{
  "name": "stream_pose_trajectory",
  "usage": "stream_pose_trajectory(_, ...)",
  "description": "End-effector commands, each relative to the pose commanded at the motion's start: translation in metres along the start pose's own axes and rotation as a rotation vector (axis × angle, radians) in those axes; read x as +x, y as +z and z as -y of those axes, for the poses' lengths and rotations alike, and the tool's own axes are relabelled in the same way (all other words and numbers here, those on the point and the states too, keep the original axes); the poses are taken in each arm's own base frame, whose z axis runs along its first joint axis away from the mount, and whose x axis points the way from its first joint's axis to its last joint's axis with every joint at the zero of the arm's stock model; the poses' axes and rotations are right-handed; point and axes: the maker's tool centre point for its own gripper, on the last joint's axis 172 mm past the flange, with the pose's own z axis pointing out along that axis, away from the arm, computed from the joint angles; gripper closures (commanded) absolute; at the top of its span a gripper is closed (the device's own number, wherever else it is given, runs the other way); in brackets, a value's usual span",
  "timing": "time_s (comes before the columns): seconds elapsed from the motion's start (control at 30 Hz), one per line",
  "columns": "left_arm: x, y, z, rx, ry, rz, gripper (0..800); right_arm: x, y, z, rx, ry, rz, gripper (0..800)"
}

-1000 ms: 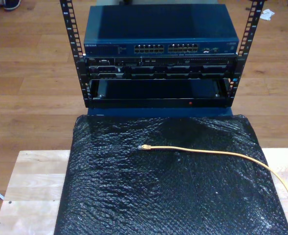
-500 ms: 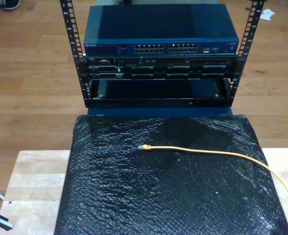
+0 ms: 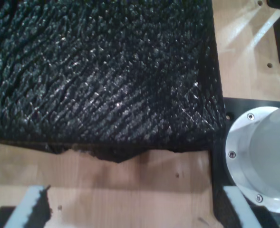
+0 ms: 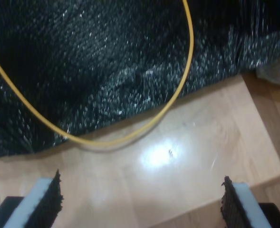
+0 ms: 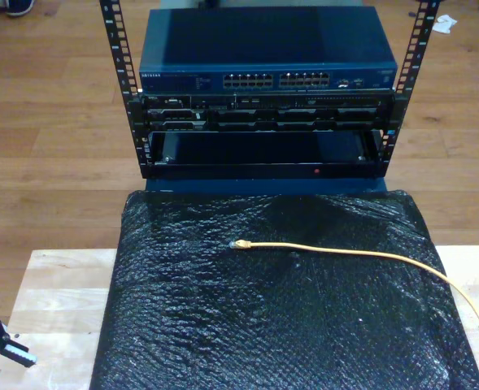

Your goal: Grab the cable and plug it in

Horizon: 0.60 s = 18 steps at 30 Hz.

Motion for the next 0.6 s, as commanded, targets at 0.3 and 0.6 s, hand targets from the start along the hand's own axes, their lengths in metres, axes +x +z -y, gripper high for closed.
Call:
stream_pose_trajectory(0.3, 0.012, 0.009, 0.003, -0.046, -0.005, 0.012, 0, 0.045, 0.015, -0.009, 0.015, -0.051, -0.073, 8)
stream_pose_trajectory(0.6, 0.033, 0.015, 0.015, -0.041, 0.010, -0.021, 0, 0.073, 0.034, -0.014, 0.047, -0.077, -0.062, 8)
